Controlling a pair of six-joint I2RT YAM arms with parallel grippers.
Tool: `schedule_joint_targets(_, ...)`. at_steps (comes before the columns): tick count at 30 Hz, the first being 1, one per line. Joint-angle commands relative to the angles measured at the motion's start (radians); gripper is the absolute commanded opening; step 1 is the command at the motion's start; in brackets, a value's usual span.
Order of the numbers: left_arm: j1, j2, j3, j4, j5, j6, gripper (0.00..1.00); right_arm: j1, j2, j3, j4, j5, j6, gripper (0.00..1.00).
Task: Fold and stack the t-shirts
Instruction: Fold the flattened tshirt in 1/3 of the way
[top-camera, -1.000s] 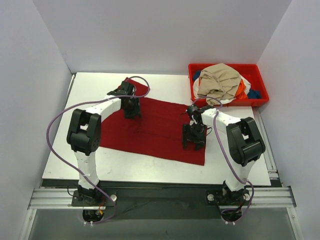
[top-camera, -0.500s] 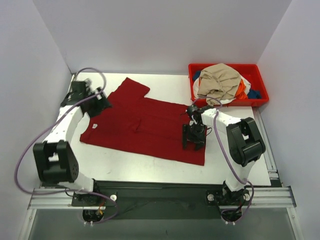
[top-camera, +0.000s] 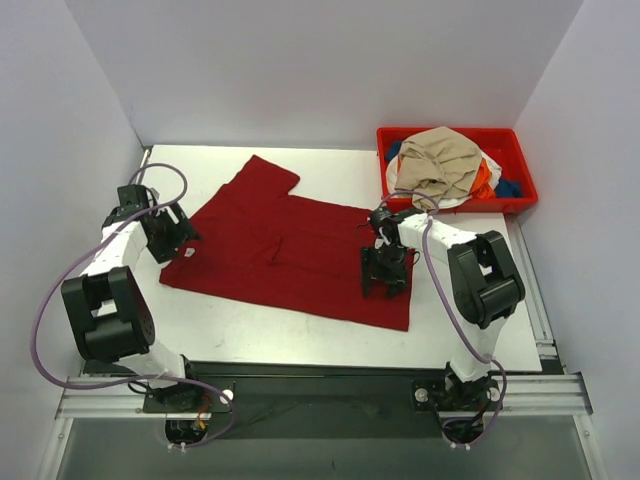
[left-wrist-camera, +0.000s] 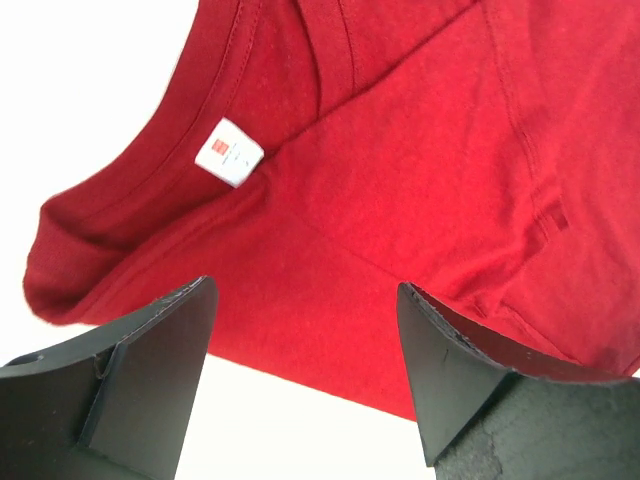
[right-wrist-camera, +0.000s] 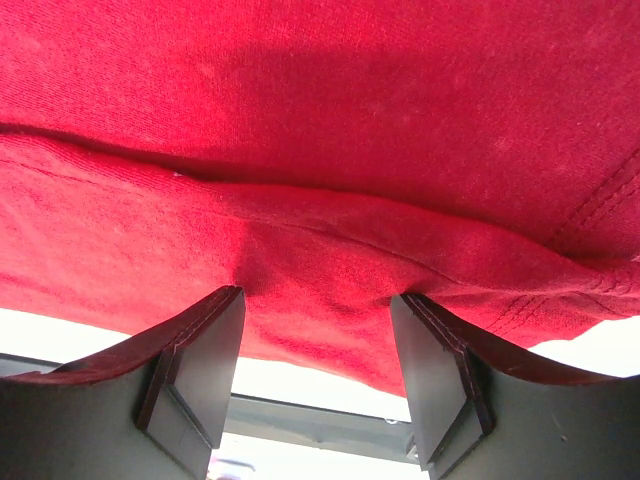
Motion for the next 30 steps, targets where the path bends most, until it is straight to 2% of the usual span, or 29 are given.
schedule_joint_targets(1, 0.000, 0.059, 0.004, 0.095, 0.042, -0.009, 0.83, 0.006, 0.061, 0.003, 0.004, 0.003, -0.012, 0.61)
schedule_joint_targets(7, -0.003, 0.146, -0.041, 0.201, 0.079, -0.060, 0.83, 0.006, 0.101, -0.014, 0.008, -0.003, 0.009, 0.61)
schedule_joint_targets(13, 0.001, 0.161, -0.079, 0.136, -0.010, -0.115, 0.83, 0.004, 0.104, -0.057, 0.007, -0.042, 0.017, 0.61)
schedule_joint_targets(20, 0.013, 0.097, -0.149, 0.005, -0.160, -0.144, 0.85, 0.011, 0.083, -0.095, -0.027, -0.099, 0.005, 0.61)
schedule_joint_targets(30, 0.030, -0.070, -0.252, -0.092, -0.214, -0.184, 0.86, 0.067, 0.003, -0.210, -0.062, -0.147, 0.015, 0.61)
